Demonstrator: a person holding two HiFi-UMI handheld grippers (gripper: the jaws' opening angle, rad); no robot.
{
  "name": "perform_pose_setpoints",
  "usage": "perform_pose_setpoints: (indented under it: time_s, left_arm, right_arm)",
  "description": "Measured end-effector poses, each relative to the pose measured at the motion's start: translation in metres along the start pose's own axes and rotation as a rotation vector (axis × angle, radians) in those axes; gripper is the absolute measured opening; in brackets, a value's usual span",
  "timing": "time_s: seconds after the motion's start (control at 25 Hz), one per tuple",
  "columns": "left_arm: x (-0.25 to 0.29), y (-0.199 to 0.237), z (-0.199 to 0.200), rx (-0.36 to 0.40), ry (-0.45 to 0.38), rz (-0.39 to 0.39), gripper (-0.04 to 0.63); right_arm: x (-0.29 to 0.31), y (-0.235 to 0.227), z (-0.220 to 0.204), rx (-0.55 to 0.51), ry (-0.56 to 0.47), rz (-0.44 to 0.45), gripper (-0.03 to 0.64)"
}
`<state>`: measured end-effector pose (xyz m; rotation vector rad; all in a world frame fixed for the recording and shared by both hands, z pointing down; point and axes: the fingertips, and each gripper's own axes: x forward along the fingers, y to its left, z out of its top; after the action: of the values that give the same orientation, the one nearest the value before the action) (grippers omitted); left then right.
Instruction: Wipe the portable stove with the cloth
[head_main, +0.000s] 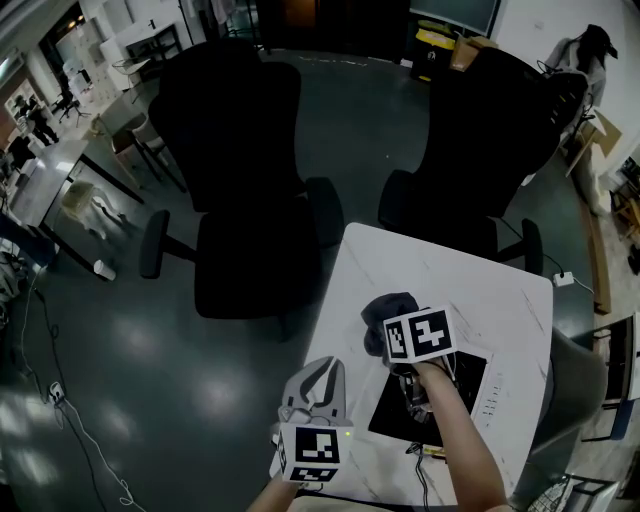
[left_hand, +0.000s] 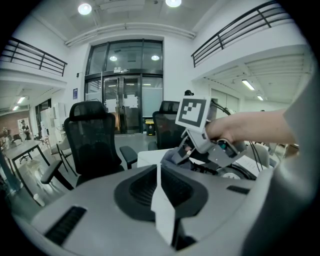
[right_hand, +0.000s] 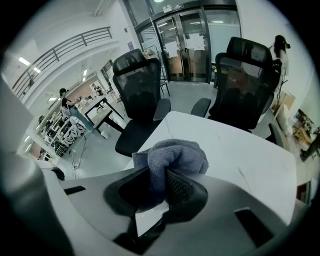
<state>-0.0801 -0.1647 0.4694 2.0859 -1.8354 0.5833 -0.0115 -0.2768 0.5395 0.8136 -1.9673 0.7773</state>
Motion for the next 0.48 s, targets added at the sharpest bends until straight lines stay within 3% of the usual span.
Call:
perform_pose_setpoints:
  time_s: [0.48]
  left_arm:
    - [0.004,-0.001,-0.001,0.008,0.012,0.006,0.031]
  right_arm:
    - [0.002,-0.043,0.013,0.023,-0.003,-0.029,0.092]
